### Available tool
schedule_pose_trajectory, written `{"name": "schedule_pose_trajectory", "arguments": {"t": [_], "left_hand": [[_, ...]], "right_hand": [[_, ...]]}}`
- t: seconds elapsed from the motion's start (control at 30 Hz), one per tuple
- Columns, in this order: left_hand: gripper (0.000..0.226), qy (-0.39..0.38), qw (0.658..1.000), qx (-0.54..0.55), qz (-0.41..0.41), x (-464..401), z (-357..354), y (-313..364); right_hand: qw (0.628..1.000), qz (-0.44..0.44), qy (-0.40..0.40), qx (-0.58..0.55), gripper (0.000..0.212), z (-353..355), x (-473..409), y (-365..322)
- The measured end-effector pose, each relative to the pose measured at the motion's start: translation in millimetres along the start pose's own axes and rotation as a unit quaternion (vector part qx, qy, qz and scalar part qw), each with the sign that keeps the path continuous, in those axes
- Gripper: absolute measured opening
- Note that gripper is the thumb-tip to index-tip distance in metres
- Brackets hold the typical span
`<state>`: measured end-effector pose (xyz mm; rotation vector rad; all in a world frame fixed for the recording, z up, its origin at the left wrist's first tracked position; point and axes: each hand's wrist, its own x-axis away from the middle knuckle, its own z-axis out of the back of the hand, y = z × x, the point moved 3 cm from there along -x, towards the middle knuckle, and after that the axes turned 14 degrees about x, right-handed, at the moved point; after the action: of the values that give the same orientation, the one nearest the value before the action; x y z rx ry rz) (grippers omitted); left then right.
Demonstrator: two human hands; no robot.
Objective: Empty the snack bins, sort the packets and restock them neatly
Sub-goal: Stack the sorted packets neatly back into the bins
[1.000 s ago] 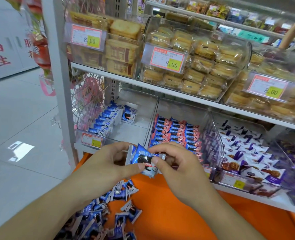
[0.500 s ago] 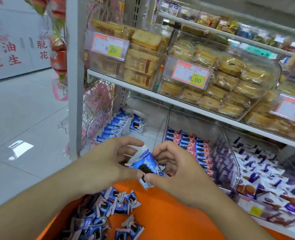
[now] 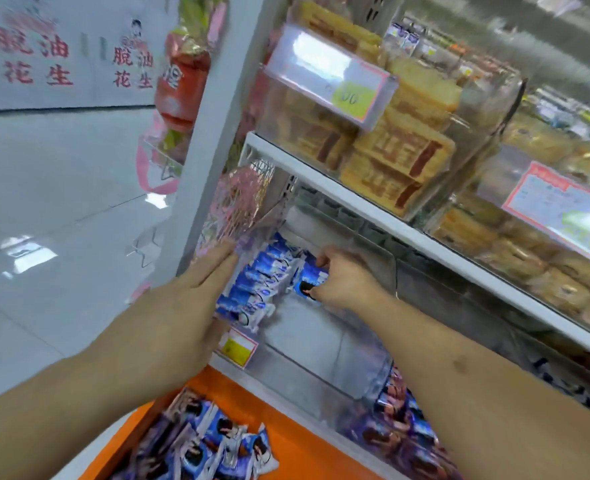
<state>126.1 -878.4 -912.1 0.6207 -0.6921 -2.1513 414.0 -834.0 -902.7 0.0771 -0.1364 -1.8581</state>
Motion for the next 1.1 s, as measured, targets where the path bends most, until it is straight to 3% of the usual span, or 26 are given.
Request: {"name": "schedule_pose_trajectory", "arguments": {"t": [0.23,0.53,0.73,0.87,1.1], "left_hand": [[0.088,0.011,1.0,0.013,0.005,-2.4,0.0,-2.3],[0.085,0.033,0.999,0.028,-0.008,-0.3,-3.8,-7.4],[0.085,0.025,1.0,0.015,-0.007,-1.3,-4.9,-7.0],[0.086,0.01,1.0,0.013,-0.004,-0.9,-5.4,-6.4],[0.086,0.007,1.0,0.014,0.006,-0.4,-3.8,-2.7]], "right_hand": [[1.0,-0.009,-0.001,-0.023,0.039,-15.3,-15.6,-13.2],[0.994,-0.111,-0.016,-0.005,0.058,-20.4,-5.5,-8.8],[0.99,-0.128,-0.004,-0.065,0.055,-22.2,-1.7,-9.3],[0.984,-0.143,0.013,-0.103,0.065,-21.1,1.9,-13.6],[0.991,-0.132,-0.001,-0.037,0.058,-17.4,5.7,-14.5]]}}
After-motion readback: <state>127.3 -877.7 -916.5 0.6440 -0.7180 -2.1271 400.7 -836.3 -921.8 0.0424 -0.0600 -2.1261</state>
